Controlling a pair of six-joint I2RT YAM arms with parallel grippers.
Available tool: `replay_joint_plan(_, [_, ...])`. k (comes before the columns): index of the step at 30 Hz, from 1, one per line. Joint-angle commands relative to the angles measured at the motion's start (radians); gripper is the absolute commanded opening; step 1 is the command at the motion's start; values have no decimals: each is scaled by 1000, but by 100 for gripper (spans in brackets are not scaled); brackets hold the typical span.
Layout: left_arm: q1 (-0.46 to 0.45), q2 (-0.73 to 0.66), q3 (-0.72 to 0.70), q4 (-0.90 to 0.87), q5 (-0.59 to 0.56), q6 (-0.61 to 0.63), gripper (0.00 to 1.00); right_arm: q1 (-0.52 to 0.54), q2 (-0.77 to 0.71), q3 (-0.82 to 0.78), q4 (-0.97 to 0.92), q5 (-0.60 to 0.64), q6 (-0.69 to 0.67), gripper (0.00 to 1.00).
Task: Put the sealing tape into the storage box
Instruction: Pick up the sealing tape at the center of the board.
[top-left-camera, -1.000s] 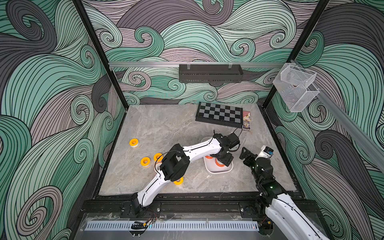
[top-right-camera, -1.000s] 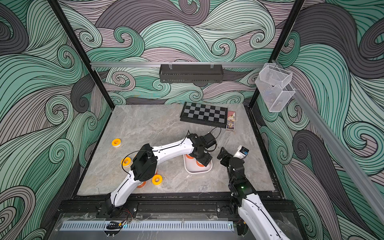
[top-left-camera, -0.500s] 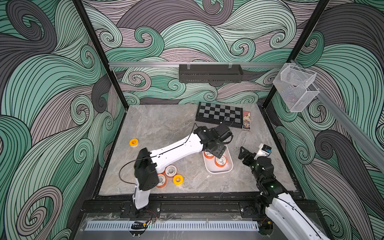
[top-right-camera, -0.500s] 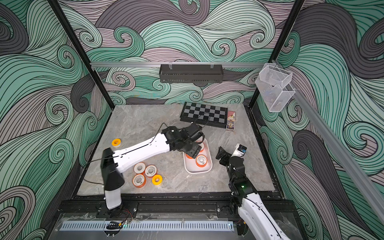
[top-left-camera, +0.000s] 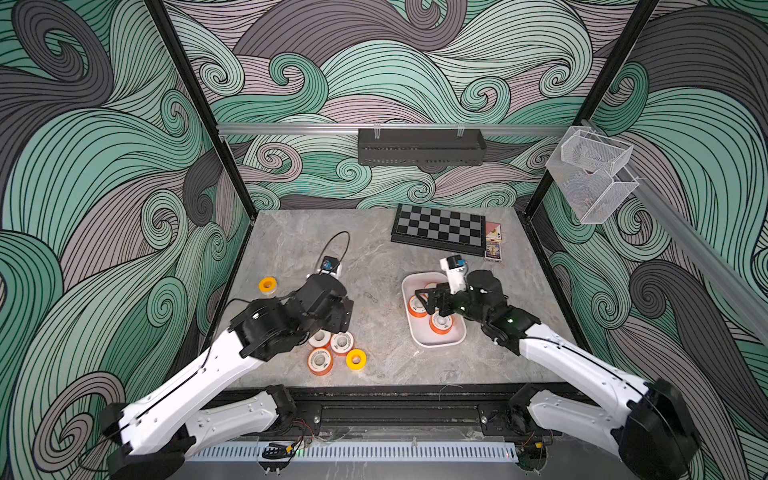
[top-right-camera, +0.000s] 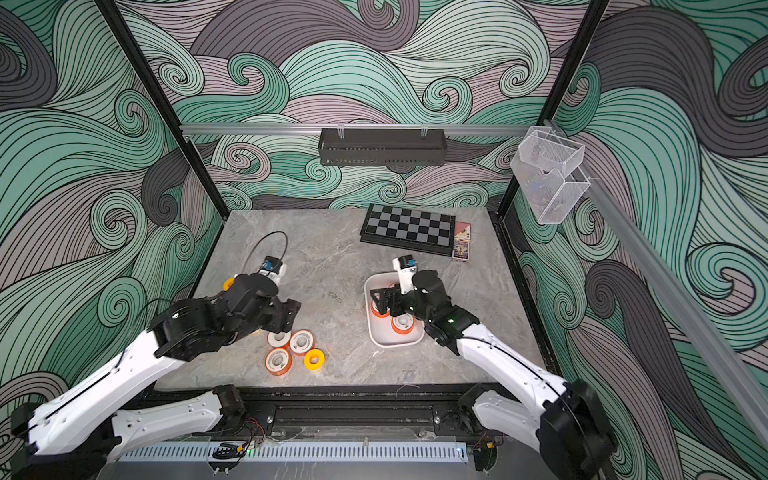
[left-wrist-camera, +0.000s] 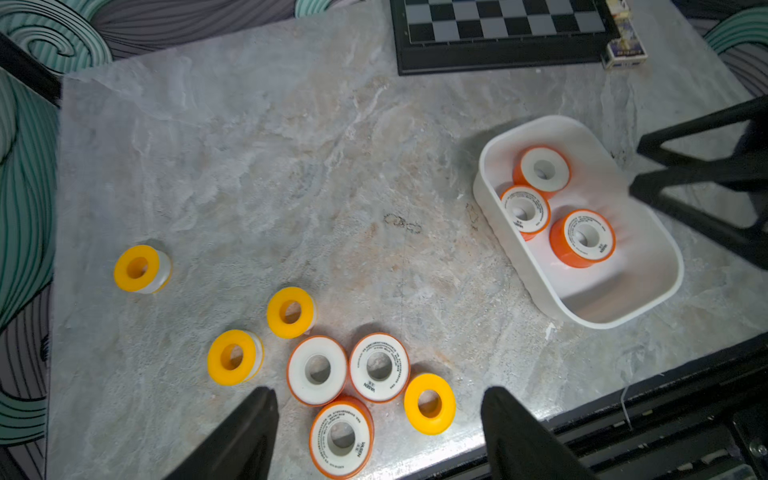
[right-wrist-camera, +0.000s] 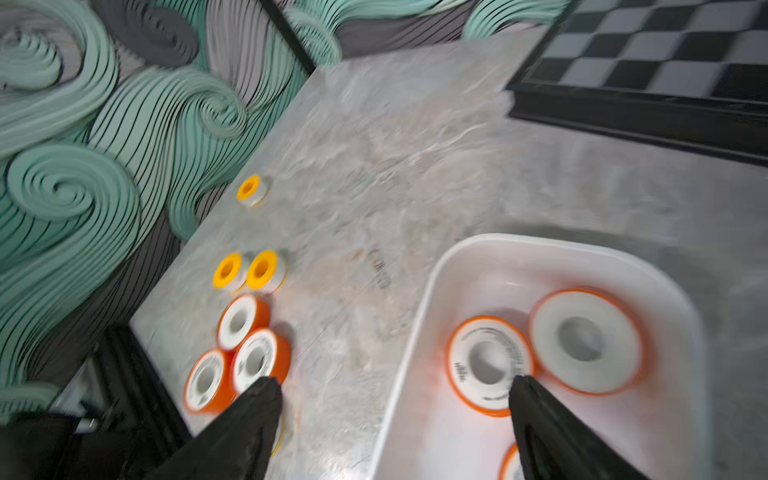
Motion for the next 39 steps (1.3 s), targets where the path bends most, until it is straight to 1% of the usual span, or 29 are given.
replay_joint_plan(1, [22,-118,-63,-87,-108,-22,84,115,134,117,-81,-86,-115,90])
replay_joint_plan(6, [39,-268,-146,-46,-125,-40,84,258,379,285,-157,-91,-240,91])
replay_joint_plan(10, [46,-296,-160,-44,-145,-40,84,313,578,438,-259,-111,-317,92])
replay_joint_plan(14, [48,-297,-166,-36,-124,-38,85,368,713,534,-294,-92,-397,96])
replay_joint_plan(17, [48,-300,-174,-29,-117,-33,85,388,772,584,-306,-94,-434,99])
replay_joint_plan(19, [48,-295,-172,-31,-117,-35,85,400,805,614,-331,-101,-459,99])
replay_joint_plan(26, [50,-299,-175,-29,-119,-34,85,428,867,671,-350,-60,-502,99])
replay_joint_plan(30, [51,-296,-176,-29,-119,-34,85,437,913,725,-379,-7,-509,93])
replay_joint_plan(33, [52,-296,-177,-27,-119,-35,85,445,939,746,-383,38,-516,93])
replay_joint_plan(39, [53,-292,-179,-25,-114,-33,86,463,981,784,-398,61,-525,93])
